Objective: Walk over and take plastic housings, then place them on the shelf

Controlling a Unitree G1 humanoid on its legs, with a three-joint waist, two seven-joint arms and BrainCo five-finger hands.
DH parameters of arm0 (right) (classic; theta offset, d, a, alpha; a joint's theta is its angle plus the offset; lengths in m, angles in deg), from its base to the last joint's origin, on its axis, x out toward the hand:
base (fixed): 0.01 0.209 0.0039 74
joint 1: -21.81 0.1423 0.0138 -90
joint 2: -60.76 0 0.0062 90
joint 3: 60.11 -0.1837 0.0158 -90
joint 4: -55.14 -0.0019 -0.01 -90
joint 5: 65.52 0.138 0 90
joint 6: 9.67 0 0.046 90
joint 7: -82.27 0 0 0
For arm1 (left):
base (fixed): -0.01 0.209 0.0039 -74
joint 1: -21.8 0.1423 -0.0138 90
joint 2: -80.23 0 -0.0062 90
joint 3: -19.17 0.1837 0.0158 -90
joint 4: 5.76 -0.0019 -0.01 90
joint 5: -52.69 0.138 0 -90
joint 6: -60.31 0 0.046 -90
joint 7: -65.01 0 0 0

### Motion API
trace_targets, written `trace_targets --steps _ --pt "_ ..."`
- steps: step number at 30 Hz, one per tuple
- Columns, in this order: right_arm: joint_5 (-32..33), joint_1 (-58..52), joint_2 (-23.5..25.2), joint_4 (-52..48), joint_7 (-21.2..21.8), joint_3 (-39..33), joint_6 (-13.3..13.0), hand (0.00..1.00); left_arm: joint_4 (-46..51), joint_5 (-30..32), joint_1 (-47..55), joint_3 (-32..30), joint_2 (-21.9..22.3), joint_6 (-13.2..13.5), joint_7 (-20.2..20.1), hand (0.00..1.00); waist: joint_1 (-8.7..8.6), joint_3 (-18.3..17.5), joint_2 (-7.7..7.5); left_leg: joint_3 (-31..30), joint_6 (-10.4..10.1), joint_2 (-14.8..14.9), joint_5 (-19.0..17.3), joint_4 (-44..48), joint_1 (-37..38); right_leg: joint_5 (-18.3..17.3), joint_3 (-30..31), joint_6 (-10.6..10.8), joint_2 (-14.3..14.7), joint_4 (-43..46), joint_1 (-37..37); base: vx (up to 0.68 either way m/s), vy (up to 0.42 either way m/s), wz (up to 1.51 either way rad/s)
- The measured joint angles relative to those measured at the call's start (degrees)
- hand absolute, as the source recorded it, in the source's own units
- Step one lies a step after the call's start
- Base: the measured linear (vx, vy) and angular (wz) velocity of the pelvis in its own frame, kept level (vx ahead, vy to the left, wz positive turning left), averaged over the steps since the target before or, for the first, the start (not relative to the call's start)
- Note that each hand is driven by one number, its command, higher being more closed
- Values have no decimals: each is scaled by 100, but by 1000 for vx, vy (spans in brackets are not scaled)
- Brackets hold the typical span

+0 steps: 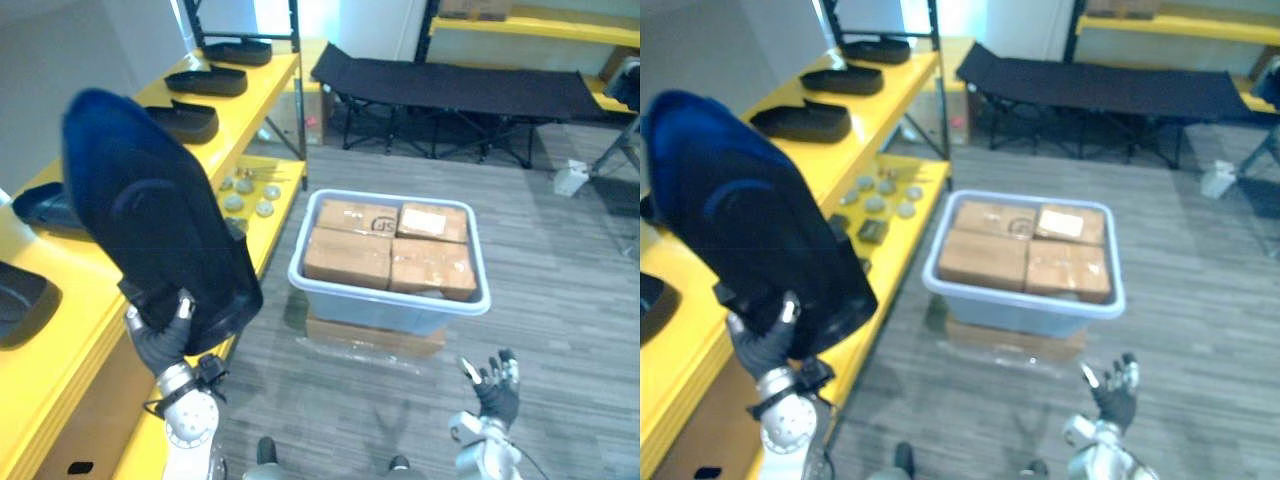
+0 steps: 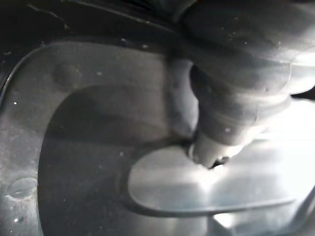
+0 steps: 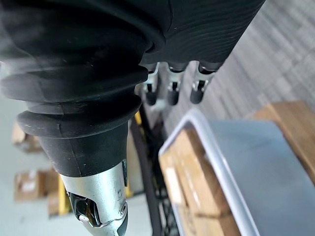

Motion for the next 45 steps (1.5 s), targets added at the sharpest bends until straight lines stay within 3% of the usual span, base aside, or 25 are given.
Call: trace_targets --steps 5,7,11,14,19,23,24,26,27,30,33,35,37,39,44,45 --pt "-403 656 -149 -2 -78 246 164 0 212 184 -172 -55 -4 4 398 100 73 -34 25 -324 11 -108 14 2 -88 4 -354 28 -58 -40 196 4 0 32" --pt "-405 922 -220 0 -60 433 192 0 440 266 -194 -373 10 -19 640 100 288 -33 21 -580 46 -160 70 3 -196 10 -632 71 -71 -50 287 30 -15 66" --pt "-430 1295 -204 146 116 971 335 0 856 381 163 -1659 211 -32 990 100 739 -77 -52 -1206 50 -308 100 5 -289 -123 -1287 138 -75 -52 669 53 -43 76" --pt "-646 1378 -160 228 333 1240 460 0 925 52 583 -2215 421 74 861 100 1130 -89 -110 -1589 45 -419 103 6 -312 -275 -1719 180 -92 7 911 52 -45 70" --pt "-896 1659 -102 408 422 1756 566 0 929 -620 1148 -2619 813 304 363 100 1428 -75 -161 -1946 13 -467 112 67 -338 -608 -2053 186 -140 403 1008 17 -32 41" --pt "-836 1717 -85 372 441 1811 603 0 946 -624 1257 -2638 895 362 -38 100 1441 32 -171 -1950 101 -526 -132 683 -604 -798 -2211 144 -184 599 1066 -50 -2 15" --pt "-837 1702 -100 331 440 1808 623 0 956 -624 1240 -2593 888 362 -97 100 1387 70 -180 -1910 141 -554 -156 829 -709 -796 -2326 148 -169 582 1121 -96 9 78" --pt "-841 1523 -190 101 404 1644 708 0 966 -761 998 -2292 775 361 -365 100 1204 173 -191 -1255 407 -529 -146 1274 -1170 -743 -2900 230 -112 488 1340 -97 48 126" --pt "-852 1422 -225 47 331 1565 743 0 965 -856 871 -2134 720 358 -493 100 1215 270 -149 -885 456 -482 -75 1295 -1264 -719 -3108 269 -125 475 1409 -69 95 102" --pt "-928 1415 -187 42 350 1520 809 0 975 -1072 854 -2025 720 342 -506 100 1294 470 -187 -815 557 -671 45 1012 -1285 -696 -3113 269 -272 480 1321 -36 122 32" --pt "-913 1439 -154 32 549 1512 790 0 976 -1001 787 -1988 706 344 -448 100 1250 562 -254 -545 622 -685 90 878 -1288 -750 -2989 165 -339 519 1216 -59 81 8" --pt "-908 1434 -169 -15 679 1422 748 0 974 -811 623 -1854 623 341 -328 100 1204 596 -312 -536 645 -703 103 835 -1312 -975 -2638 -223 -368 768 1019 -36 45 1" --pt "-909 1403 -177 -66 695 1392 627 0 963 -714 426 -1766 446 340 -367 100 1071 639 -390 -660 680 -759 142 804 -1338 -1055 -2206 -373 -409 1084 901 -30 32 36" --pt "-908 1263 -180 -153 704 1218 515 0 855 -663 159 -1601 123 335 -437 100 914 648 -401 -869 695 -799 274 611 -1261 -1042 -1701 -349 -458 1575 757 -19 28 56" --pt "-952 1432 -248 -128 857 1164 397 0 628 -549 124 -1596 0 314 -439 100 945 735 -300 -751 671 -764 308 644 -1264 -1055 -1689 -327 -493 1560 700 17 -19 -10" --pt "-1114 1554 -253 -122 962 1180 377 0 627 -562 168 -1602 0 306 -412 100 979 825 -239 -605 680 -724 297 712 -1277 -1082 -1689 -208 -493 1422 703 -26 -46 -38"
